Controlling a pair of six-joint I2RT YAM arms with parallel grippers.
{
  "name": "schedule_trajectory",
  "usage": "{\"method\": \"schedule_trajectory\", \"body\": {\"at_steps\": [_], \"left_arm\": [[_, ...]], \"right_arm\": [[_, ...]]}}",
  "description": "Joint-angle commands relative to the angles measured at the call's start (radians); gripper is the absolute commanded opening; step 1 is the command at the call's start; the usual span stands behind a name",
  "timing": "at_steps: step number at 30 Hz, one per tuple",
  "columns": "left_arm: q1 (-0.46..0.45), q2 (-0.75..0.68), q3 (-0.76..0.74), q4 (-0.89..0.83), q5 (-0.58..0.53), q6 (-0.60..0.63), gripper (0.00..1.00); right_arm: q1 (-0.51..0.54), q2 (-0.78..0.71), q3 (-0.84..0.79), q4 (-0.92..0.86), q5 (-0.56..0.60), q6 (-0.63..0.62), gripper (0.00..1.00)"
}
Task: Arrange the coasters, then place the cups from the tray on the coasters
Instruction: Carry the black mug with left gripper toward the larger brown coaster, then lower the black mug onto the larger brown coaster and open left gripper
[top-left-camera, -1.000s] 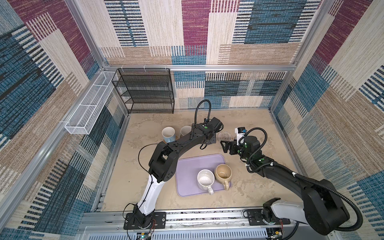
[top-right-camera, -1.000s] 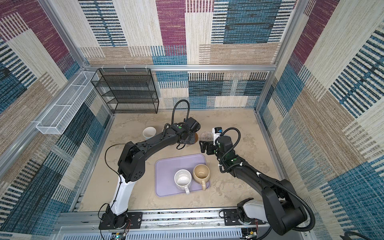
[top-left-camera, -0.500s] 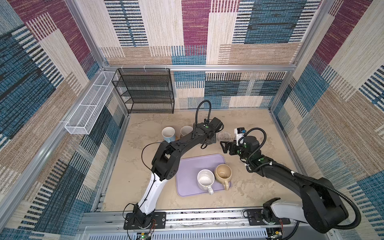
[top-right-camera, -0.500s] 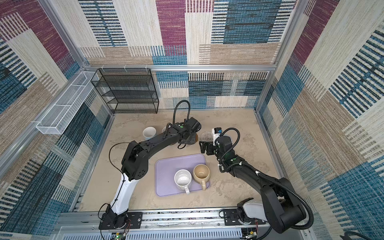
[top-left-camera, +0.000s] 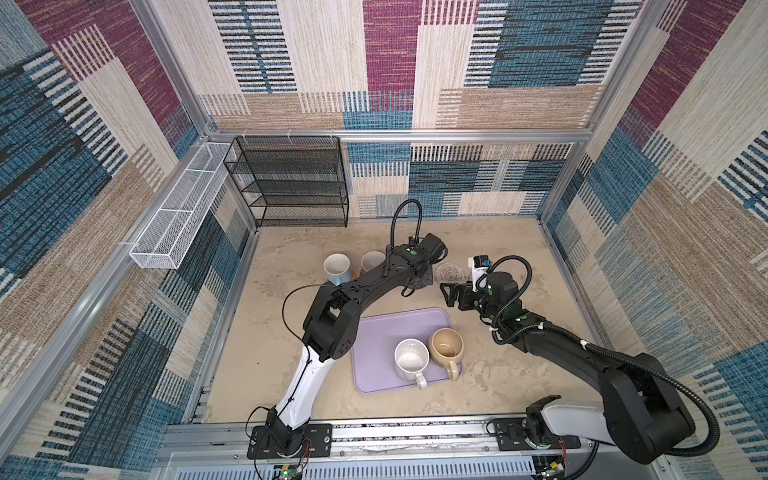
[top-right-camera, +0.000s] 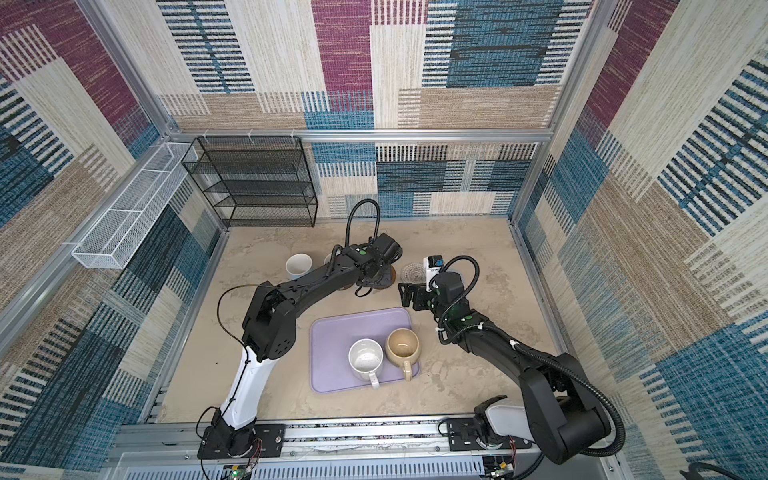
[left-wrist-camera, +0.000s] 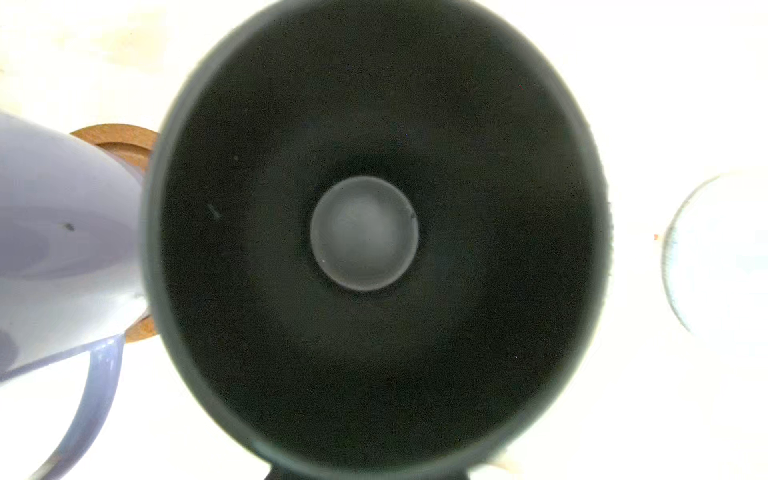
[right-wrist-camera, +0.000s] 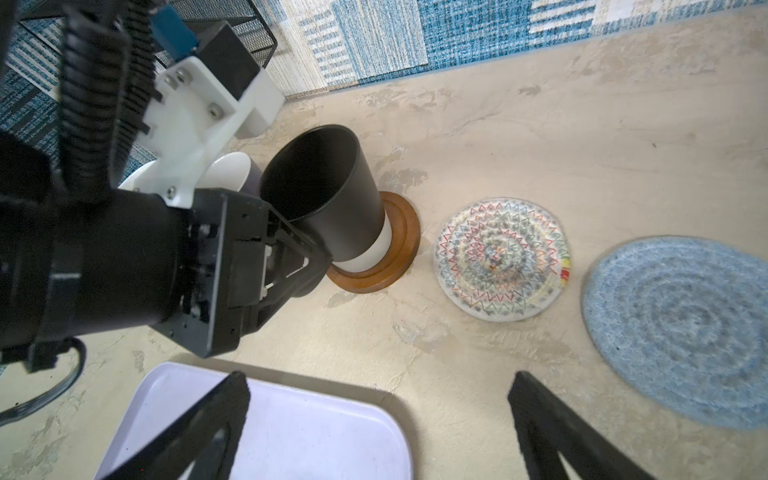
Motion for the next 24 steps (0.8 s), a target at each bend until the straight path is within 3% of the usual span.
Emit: {"method": "schedule_trajectory", "body": {"at_steps": [1,18,22,24], "left_arm": [[-0.001,-0.013,0.004,-0.003,0.012,-0.012,0.28],[-0.006,-0.07,-0.034,0.023,0.068,-0.022,0.3],[-0.006,-0.117,-0.073,0.04,0.063,-0.021,0.37],[-0.01,-0.152,-0.109,0.068,0.079,-0.018,0.46]], "right_arm": [[-0.002,0.0,0.006,0.029,0.003,-0.009,1.0],[-0.003,0.007,0.01,0.027,-0.002,-0.007,1.0],[-0.003,0.0,0.006,0.028,-0.001,-0.007,1.0],[-0.003,-0.012,0.001,0.029,0.0,-0.007,1.0]]}}
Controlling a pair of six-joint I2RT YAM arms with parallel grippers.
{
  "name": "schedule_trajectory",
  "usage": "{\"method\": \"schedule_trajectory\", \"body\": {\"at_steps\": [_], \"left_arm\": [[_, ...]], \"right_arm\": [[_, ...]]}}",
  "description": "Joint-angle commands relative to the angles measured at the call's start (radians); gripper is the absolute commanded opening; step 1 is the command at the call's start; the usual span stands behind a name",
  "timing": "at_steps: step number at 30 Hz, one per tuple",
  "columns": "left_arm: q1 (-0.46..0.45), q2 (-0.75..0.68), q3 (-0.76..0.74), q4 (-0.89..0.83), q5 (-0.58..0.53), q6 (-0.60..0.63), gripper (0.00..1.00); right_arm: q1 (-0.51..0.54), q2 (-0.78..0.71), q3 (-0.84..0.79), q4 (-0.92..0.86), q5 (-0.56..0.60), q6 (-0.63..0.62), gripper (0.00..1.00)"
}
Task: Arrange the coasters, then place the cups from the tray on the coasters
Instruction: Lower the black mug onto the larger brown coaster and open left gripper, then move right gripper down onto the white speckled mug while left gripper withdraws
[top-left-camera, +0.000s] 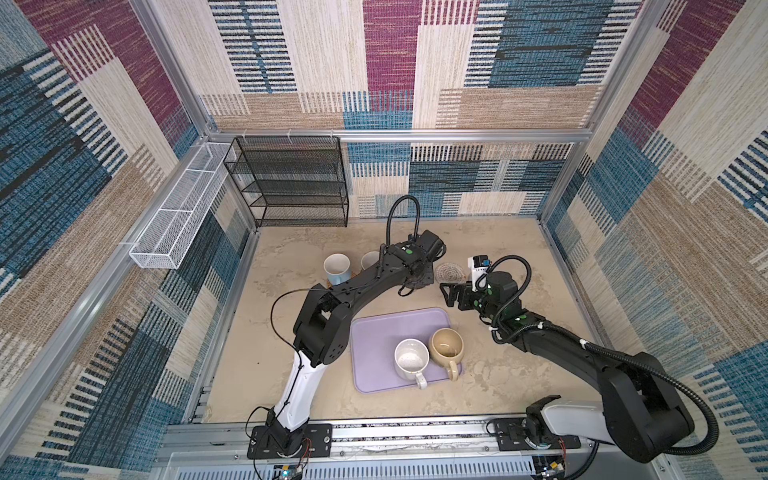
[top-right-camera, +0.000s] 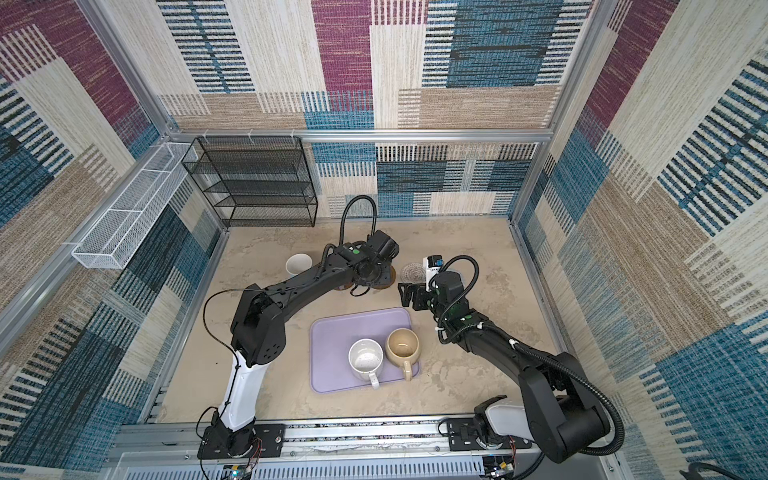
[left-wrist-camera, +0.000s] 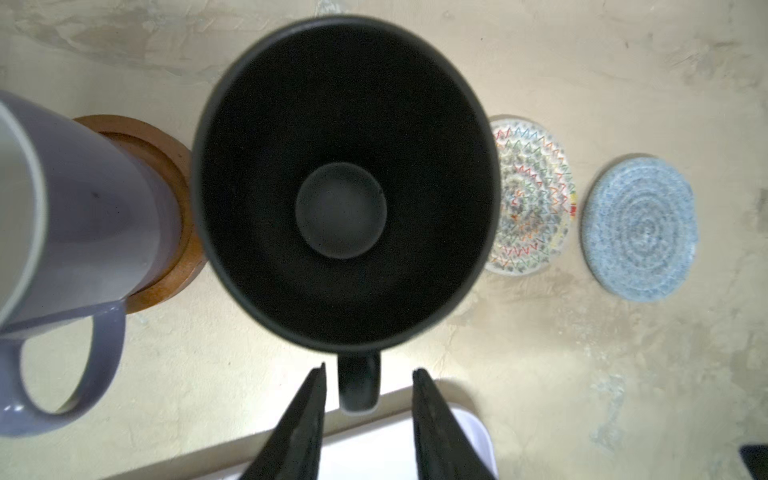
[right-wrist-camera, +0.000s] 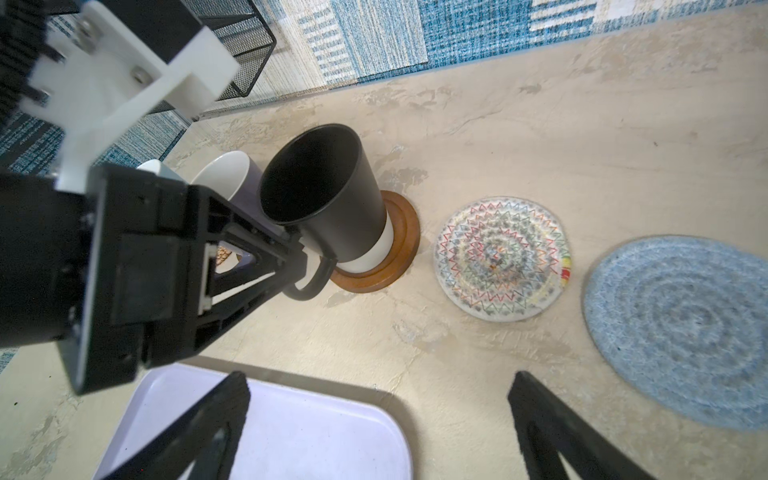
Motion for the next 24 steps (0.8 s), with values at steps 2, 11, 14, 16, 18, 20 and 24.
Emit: {"method": "schedule_trajectory", "body": {"at_steps": [2,11,14,16,18,20,24], "left_arm": [[-0.006,-0.089,-0.078,0.071,0.006,-0.008,0.54],[-0.017,-0.416,-0.441,0.297,0.047,0.0,0.94],[-0.018,-0.562,-0.627,0.407,0.044,-0.028,0.94],[-0.021,-0.665,-0.782,0.544,0.074,-0.058,0.94],[-0.023,-0.758,-0.922,0.675,0.108,-0.086,0.94],[-0.022,-0.835,-0.989,0.671,0.085,-0.086,0.94],[-0.022,-0.982,-1.081,0.601,0.064,-0.059,0.94]], "right_arm": [[0.0,-0.031,-0.008,0.031,-0.01,-0.014,1.0],[0.0,-0.131,-0.019,0.052,-0.077,0.073,1.0],[-0.001,-0.153,-0.032,0.082,-0.115,0.166,1.0],[0.001,-0.154,-0.027,0.068,-0.137,0.191,1.0],[0.004,-0.143,0.005,0.004,-0.149,0.18,1.0],[0.013,-0.14,0.022,-0.041,-0.145,0.18,1.0],[0.058,-0.148,0.039,-0.074,-0.161,0.187,1.0]]}}
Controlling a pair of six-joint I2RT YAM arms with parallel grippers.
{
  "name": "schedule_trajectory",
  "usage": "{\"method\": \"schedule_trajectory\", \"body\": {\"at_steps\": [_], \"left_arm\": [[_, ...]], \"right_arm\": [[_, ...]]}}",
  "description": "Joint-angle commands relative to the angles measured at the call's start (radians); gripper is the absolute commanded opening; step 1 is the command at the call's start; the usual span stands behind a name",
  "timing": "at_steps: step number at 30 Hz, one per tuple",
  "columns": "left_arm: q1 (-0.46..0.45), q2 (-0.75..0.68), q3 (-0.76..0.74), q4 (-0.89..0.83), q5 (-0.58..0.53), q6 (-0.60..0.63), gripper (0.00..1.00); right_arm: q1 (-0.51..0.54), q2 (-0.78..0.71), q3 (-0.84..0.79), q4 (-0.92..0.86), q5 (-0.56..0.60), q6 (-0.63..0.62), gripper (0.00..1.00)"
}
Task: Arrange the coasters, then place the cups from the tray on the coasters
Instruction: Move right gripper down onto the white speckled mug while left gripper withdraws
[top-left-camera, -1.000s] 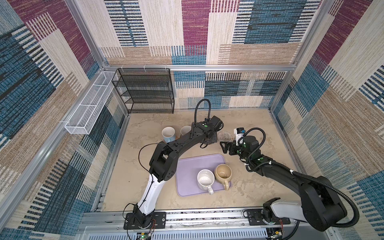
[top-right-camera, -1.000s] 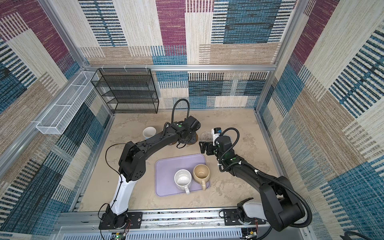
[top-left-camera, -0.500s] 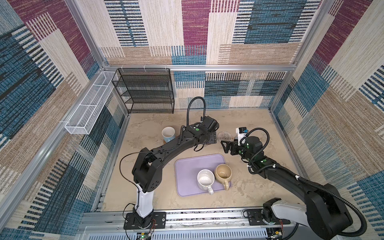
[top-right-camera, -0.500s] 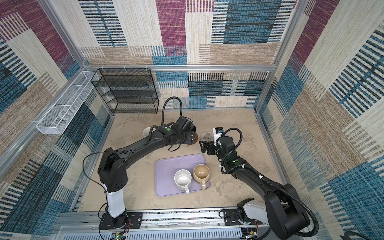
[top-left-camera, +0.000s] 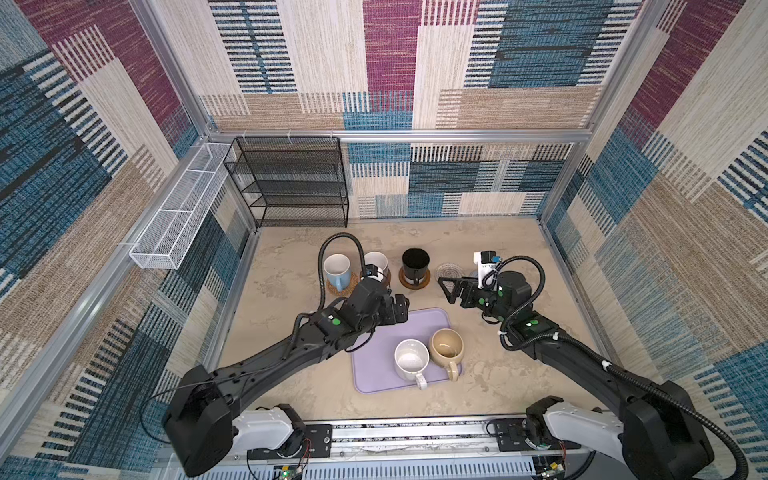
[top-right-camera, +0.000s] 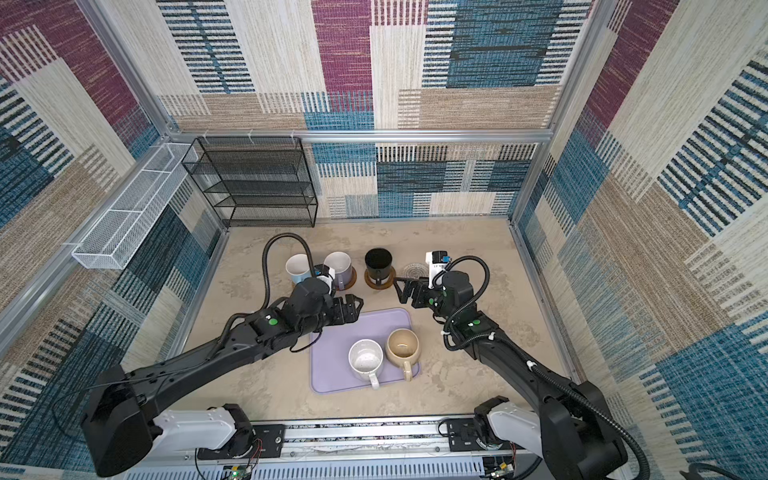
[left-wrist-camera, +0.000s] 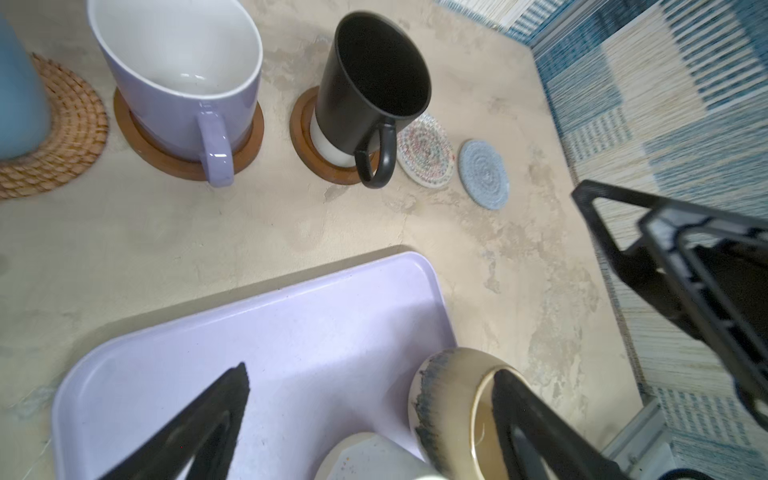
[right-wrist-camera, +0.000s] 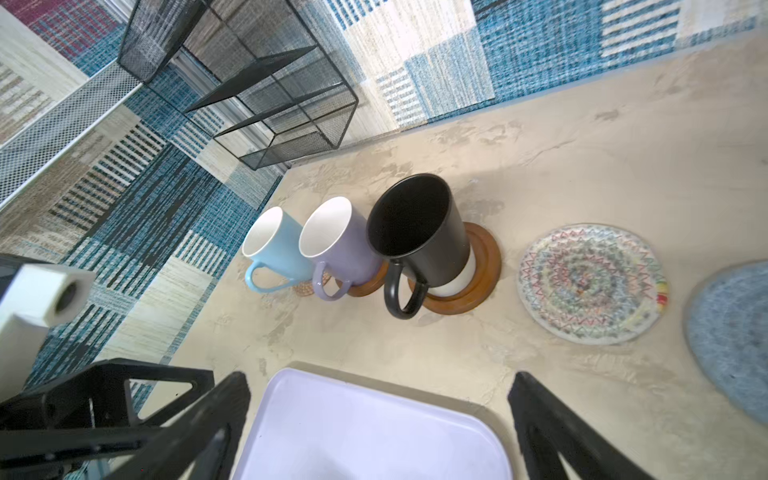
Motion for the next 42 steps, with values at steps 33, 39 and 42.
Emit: {"method": "schedule_trajectory", "body": {"at_steps": [33,39,42], "left_arm": [[0.024,-0.293,-0.235,0.084,0.368,0.026,0.93],[0.028,-0.273,-0.235,0.105,0.391,0.029,0.93],[0.032,-0.269,-0.238,0.106,0.394,0.026,0.93]], "right_arm": [[0.541,-0.154,0.12,-0.73,0.138,0.016,0.82],[0.619,-0.133,0.105,-0.716,0.152,0.012,0.8],[0.645,-0.1,0.099,-0.704,0.154,0.016,0.78]]}}
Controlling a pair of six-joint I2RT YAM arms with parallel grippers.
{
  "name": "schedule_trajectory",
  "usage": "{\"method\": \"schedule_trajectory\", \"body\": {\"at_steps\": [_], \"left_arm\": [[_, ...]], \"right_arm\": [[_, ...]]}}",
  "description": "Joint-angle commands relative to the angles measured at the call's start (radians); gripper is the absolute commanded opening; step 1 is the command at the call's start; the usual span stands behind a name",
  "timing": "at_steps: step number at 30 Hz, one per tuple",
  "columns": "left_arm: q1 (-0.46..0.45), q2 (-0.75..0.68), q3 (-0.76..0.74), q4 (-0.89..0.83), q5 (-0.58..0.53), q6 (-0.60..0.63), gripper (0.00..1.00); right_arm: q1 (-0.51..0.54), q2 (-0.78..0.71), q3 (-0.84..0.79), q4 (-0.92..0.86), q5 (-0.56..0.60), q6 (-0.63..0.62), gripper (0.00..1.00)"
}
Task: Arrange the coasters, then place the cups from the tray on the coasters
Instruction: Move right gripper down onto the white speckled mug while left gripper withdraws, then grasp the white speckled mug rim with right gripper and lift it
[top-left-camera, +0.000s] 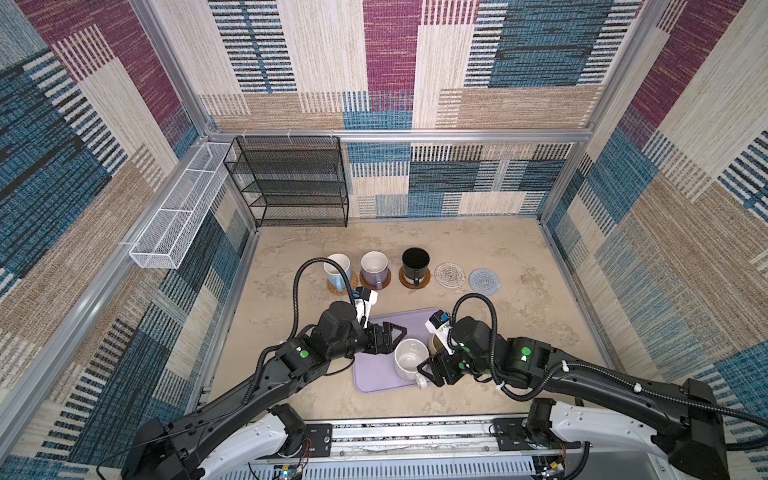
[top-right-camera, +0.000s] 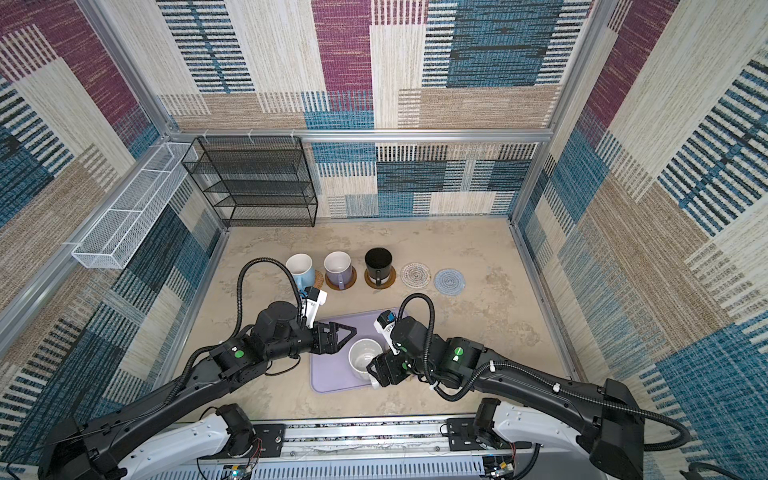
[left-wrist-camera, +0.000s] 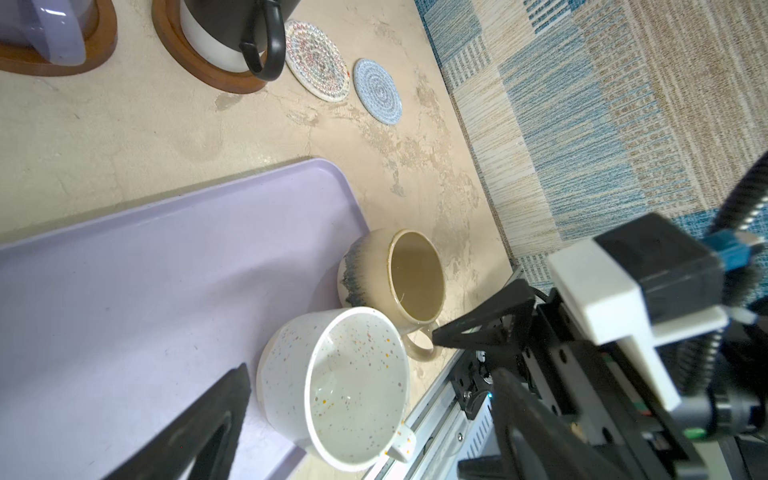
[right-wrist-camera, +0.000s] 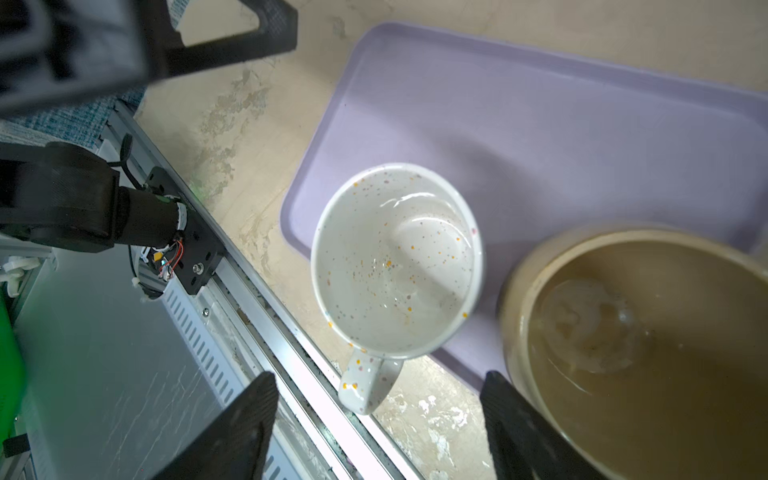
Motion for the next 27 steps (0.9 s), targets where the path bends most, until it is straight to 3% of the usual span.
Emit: {"method": "schedule_trajectory", "body": {"at_steps": [1,7,27], "left_arm": [[0.006,0.002,0.002,0.035,0.023,-0.001,0.93],[0.03,-0.014,0.005,-0.044,-0.059,-0.004,0.99],[0.076,-0.067,-0.048,-0.005,0.002,-0.011,0.99]], "right_arm": [[0.026,0.032,-0.005,0.03,0.012,0.01,0.78],[0.082,0.069,-0.014,0.083,0.086,0.035,0.71],[0.129,0.259,0.007,0.135,0.27,0.105,0.56]]}}
